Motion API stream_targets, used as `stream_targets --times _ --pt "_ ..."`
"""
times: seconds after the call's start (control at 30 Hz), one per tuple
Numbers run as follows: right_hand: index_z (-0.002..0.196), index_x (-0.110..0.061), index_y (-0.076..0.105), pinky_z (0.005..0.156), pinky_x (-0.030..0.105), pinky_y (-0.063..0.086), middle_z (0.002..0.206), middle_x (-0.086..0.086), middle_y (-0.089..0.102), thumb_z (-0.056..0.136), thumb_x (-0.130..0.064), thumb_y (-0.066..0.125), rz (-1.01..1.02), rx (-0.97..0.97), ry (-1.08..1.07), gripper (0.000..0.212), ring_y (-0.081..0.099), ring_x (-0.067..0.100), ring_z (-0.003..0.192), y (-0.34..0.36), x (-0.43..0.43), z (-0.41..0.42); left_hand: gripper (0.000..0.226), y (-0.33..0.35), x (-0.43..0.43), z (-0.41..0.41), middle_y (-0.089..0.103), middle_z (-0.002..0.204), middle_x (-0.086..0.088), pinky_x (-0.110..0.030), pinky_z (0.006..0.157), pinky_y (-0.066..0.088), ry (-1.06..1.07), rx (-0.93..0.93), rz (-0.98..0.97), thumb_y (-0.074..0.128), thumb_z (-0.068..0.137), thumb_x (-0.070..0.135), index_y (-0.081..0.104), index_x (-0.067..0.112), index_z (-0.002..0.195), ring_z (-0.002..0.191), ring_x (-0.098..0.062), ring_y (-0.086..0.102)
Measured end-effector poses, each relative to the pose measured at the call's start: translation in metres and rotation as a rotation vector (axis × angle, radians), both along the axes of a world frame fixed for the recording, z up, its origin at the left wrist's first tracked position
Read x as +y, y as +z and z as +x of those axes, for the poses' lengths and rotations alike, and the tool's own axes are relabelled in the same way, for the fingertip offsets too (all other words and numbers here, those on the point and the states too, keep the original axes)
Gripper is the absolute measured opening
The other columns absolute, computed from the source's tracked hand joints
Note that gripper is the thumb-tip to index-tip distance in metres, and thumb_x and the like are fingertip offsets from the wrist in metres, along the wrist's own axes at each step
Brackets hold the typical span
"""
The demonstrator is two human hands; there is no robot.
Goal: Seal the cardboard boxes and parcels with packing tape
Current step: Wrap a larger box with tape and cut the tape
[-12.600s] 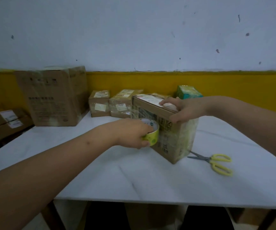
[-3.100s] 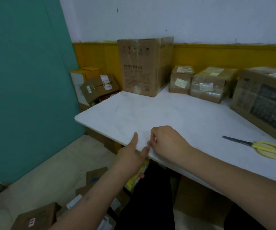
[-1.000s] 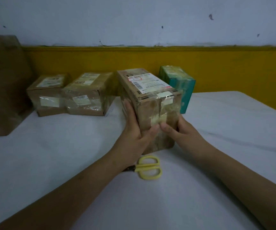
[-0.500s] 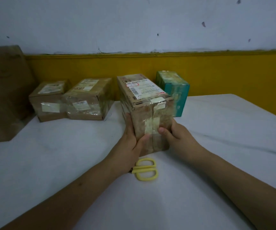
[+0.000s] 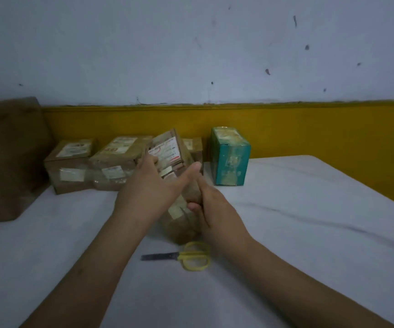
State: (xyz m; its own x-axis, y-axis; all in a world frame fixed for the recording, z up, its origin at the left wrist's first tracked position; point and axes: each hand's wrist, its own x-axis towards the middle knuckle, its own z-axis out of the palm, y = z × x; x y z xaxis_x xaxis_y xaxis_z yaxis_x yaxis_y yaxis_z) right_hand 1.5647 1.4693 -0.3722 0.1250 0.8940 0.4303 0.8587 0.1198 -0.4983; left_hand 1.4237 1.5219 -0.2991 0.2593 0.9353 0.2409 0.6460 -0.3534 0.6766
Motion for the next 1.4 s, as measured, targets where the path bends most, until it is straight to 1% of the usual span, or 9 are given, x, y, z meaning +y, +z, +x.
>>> stream_targets --times 0.1,0.3,0.4,0.5,0.63,0.77,0.9,1.1,1.4 --pt "0.157 -0.029 0.003 0.12 0.033 0.022 0.164 -0.002 0.013 0.105 -0.041 0.033 -0.015 -0.176 -0.016 0.062 0.017 0.018 0.149 0.01 -0.005 -0.019 0.092 0.008 0.006 -0.012 0.051 0.142 -0.001 -0.038 0.088 0.048 0.05 0.036 -0.053 0.059 0.075 0.078 0.035 0.024 0.146 0.12 -0.027 0.056" --pt "0.156 -0.033 0.015 0.122 0.033 0.019 0.165 -0.011 0.004 0.088 -0.057 0.059 0.237 0.062 -0.011 0.084 0.01 0.01 0.15 0.017 -0.024 -0.017 0.035 0.008 0.0 -0.05 0.07 0.103 -0.011 -0.044 0.077 0.057 0.088 -0.632 -0.637 0.059 0.084 0.056 0.064 0.022 0.095 0.086 -0.029 0.066" --pt "0.154 -0.031 -0.016 0.122 0.032 0.012 0.161 -0.015 -0.02 0.067 -0.059 0.081 0.202 -0.058 0.224 0.133 -0.01 0.006 0.15 0.034 -0.04 -0.008 0.038 0.019 -0.006 -0.072 0.073 0.094 -0.011 -0.039 0.066 0.055 0.042 -0.758 -0.831 0.06 0.086 0.055 0.065 0.018 0.091 0.082 -0.029 0.068" --pt "0.151 -0.042 -0.019 0.119 0.037 0.022 0.158 -0.024 -0.01 0.063 -0.055 0.085 0.258 -0.128 0.217 0.136 -0.005 -0.006 0.146 0.074 -0.042 -0.004 0.061 0.039 -0.016 -0.093 0.075 0.108 -0.011 -0.04 0.057 0.059 -0.084 -0.692 -0.861 0.05 0.085 0.072 0.066 0.021 0.113 0.089 -0.039 0.073" --pt "0.152 -0.044 -0.002 0.107 0.032 0.039 0.146 -0.026 0.01 0.06 -0.051 0.087 0.247 -0.099 0.237 0.128 0.027 -0.006 0.131 0.127 -0.046 0.002 0.098 0.063 -0.03 -0.107 0.057 0.142 -0.008 -0.049 0.092 0.055 -0.151 -0.328 -0.45 0.05 0.068 0.087 0.036 0.032 0.148 0.119 -0.034 0.062" --pt "0.15 -0.043 0.011 0.108 0.042 0.045 0.147 -0.019 0.016 0.053 -0.054 0.088 0.308 -0.039 0.272 0.125 0.037 0.005 0.134 0.139 -0.046 0.006 0.14 0.082 -0.039 -0.113 -0.009 0.162 0.019 -0.036 0.121 0.01 -0.294 0.306 0.429 0.063 0.053 0.09 -0.022 0.041 0.152 0.151 -0.007 -0.003" --pt "0.152 -0.039 0.009 0.105 0.044 0.047 0.148 -0.017 0.015 0.054 -0.055 0.089 0.288 -0.091 0.262 0.128 0.036 0.008 0.136 0.143 -0.052 0.005 0.126 0.087 -0.037 -0.1 0.03 0.145 0.011 -0.027 0.105 0.031 -0.286 0.451 0.666 0.074 0.059 0.076 0.009 0.027 0.155 0.13 -0.011 0.033" --pt "0.153 -0.038 0.006 0.08 0.03 0.056 0.149 -0.017 0.014 0.062 -0.06 0.082 0.18 -0.516 0.19 0.12 0.051 0.009 0.112 0.182 -0.072 0.003 0.108 0.097 -0.035 -0.1 0.037 0.13 0.016 -0.026 0.089 0.033 -0.305 0.423 0.763 0.075 0.058 0.071 0.026 0.029 0.146 0.113 -0.007 0.036" --pt "0.146 -0.036 0.021 0.072 0.019 0.05 0.139 -0.019 0.025 0.06 -0.069 0.076 0.125 -0.624 0.185 0.108 0.05 0.001 0.096 0.192 -0.077 0.015 0.099 0.099 -0.037 -0.089 0.039 0.122 0.019 -0.032 0.094 0.041 -0.4 0.397 0.673 0.076 0.058 0.069 0.033 0.032 0.14 0.11 -0.005 0.041"
